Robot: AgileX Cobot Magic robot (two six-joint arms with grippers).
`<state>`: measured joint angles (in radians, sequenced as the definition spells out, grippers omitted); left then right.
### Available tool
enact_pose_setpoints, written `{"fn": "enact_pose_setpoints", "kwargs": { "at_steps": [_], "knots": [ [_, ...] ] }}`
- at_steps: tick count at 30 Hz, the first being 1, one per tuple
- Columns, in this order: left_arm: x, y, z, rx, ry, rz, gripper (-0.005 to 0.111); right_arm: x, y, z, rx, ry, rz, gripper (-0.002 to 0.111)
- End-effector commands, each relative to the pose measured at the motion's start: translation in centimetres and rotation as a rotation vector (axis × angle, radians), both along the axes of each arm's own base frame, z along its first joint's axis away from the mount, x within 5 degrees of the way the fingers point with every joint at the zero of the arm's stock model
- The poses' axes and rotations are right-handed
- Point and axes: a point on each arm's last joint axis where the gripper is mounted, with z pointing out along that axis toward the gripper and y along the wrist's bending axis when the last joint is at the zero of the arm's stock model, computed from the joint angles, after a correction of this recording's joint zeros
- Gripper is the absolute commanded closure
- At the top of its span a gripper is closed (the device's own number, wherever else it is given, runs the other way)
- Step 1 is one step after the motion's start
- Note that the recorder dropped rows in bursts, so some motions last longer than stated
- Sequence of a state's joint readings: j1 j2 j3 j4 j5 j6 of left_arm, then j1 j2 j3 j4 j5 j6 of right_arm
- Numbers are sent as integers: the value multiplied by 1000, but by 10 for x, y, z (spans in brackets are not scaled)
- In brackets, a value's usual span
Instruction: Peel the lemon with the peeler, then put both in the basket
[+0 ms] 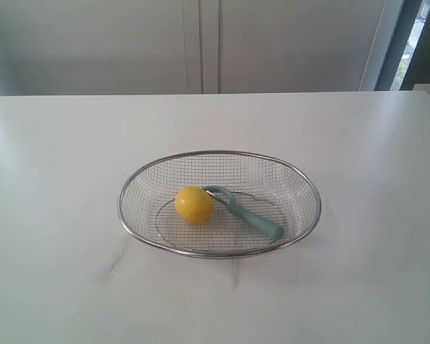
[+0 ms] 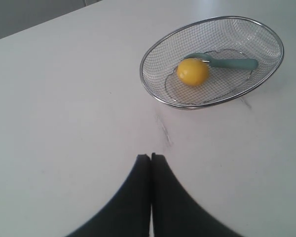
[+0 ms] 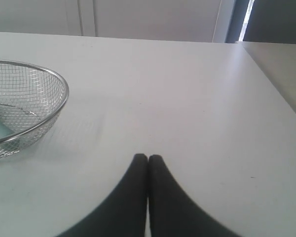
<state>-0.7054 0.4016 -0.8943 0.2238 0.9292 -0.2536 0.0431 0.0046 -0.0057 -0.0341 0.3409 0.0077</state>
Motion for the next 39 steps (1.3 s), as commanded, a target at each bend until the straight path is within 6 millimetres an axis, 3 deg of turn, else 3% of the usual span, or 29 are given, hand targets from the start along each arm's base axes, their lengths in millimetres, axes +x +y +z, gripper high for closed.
{"fn": "enact_pose_setpoints", "kwargs": {
  "at_steps": [1, 34, 39],
  "knots": [
    [-1, 0, -2, -8, 6, -2, 107, 0, 0, -1, 0, -4, -3, 108],
    [-1, 0, -2, -2, 4, -1, 107, 0, 0, -1, 0, -4, -3, 108],
    [4, 1, 0, 3, -85, 46, 107, 0, 0, -1, 0, -4, -3, 108]
  ]
}}
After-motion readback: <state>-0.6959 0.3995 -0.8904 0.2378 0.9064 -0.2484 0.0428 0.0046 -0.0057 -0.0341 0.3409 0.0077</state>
